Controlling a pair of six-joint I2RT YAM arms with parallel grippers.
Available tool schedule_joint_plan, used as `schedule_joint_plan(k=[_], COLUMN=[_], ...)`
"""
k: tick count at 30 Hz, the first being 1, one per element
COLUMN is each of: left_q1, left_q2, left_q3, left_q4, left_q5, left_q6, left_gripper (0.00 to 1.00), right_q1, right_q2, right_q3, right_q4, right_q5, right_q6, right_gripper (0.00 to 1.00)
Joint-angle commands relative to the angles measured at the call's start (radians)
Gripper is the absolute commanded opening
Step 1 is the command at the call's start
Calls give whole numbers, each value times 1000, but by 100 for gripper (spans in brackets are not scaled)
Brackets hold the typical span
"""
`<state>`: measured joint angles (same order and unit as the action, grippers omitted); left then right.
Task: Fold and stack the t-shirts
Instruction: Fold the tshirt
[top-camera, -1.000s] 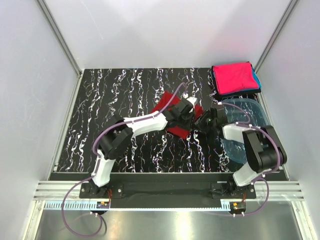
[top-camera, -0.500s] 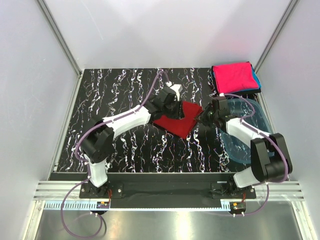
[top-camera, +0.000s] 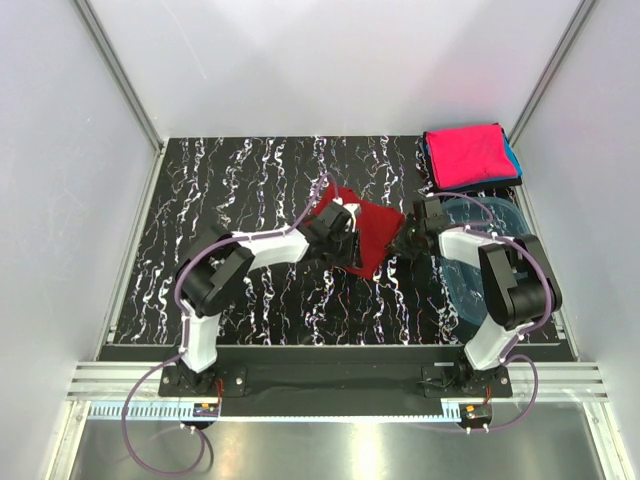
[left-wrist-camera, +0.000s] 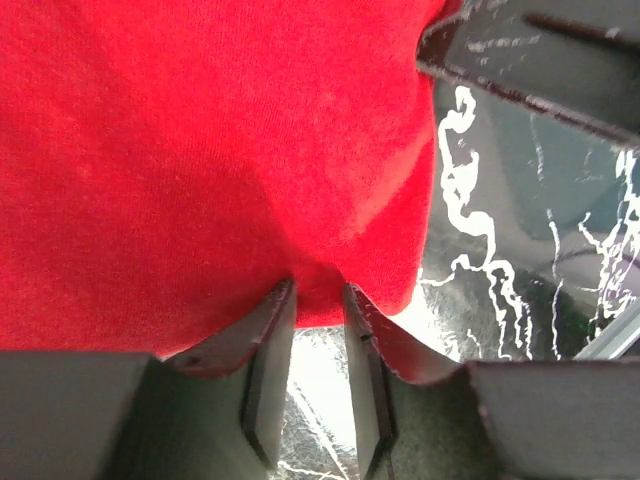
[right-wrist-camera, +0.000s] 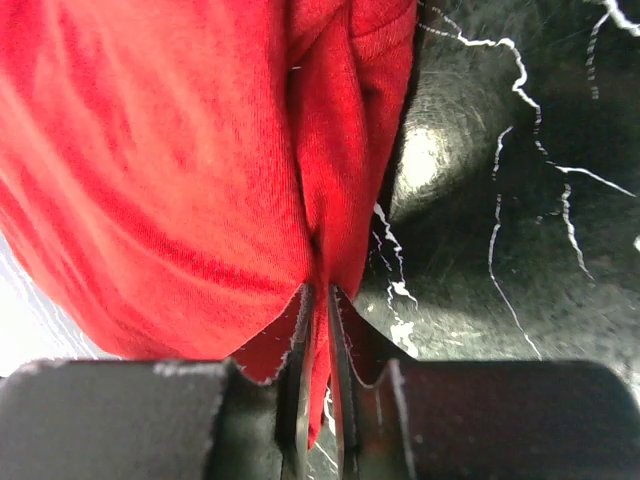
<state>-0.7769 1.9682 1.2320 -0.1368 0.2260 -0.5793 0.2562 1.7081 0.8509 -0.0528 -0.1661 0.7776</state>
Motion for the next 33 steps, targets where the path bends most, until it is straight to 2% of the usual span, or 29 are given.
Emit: schedule_joint_plan(k=[1, 3, 6, 10, 13, 21, 24, 26, 29, 30, 31, 33], left_q1=[10, 39, 111, 212, 251, 307, 312, 323, 343, 347, 360, 372], left_q2=[-77, -118, -144, -106, -69, 130, 193, 230, 245, 242, 227, 184], left_q3=[49, 98, 147, 192, 196, 411, 463, 483, 456, 442, 423, 338], left_q4=[10, -38, -82, -162, -161, -216, -250, -290, -300, -302, -302, -275], left_q5=[10, -2, -19, -34, -46, -10, -45, -76, -94, -94, -91, -86], left_q6=[16, 39, 85, 142, 157, 196, 210, 208, 179, 168, 154, 95], left_gripper=[34, 40, 46, 48, 49, 49, 49, 48, 45, 44, 43, 42], right_q1=[9, 9, 8, 5, -21, -60, -63, -69, -84, -89, -90, -95], right_q2=[-77, -119, -151, -133, -75, 96, 157, 200, 235, 240, 249, 258], right_q3=[14, 40, 83, 121, 171, 316, 346, 366, 370, 367, 363, 353], right_q4=[-21, -59, -108, -142, -160, -185, -191, -193, -191, -188, -161, -104], right_q5=[56, 62, 72, 111, 111, 71, 51, 48, 48, 45, 36, 25], right_q6=[-49, -63, -69, -73, -89, -110, -129, -146, -169, -184, -195, -224], right_gripper=[17, 19, 34, 51, 57, 60, 60, 60, 54, 49, 31, 15])
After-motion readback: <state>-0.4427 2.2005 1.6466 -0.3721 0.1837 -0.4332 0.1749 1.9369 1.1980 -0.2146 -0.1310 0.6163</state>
